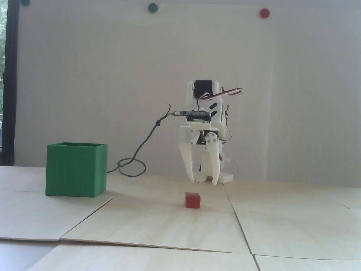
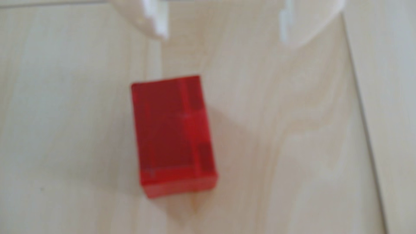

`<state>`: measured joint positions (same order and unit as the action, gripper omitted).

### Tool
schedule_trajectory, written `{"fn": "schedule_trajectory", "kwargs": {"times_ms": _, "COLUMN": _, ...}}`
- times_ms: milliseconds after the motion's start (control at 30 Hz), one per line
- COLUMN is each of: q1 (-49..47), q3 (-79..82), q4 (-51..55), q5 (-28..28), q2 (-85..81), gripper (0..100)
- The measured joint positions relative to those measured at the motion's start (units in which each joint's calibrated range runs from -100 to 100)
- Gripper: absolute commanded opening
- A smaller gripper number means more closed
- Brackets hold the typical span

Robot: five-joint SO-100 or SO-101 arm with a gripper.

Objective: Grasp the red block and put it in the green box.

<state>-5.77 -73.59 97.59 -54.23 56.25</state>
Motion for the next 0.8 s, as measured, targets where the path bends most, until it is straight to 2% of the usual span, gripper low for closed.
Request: {"fn": "schedule_trajectory", "kwargs": {"times_ms": 800, "q1": 0.38, "q3": -1.52, "q4": -0.42, "q5": -0.46, "q2": 2.99, "gripper": 18}}
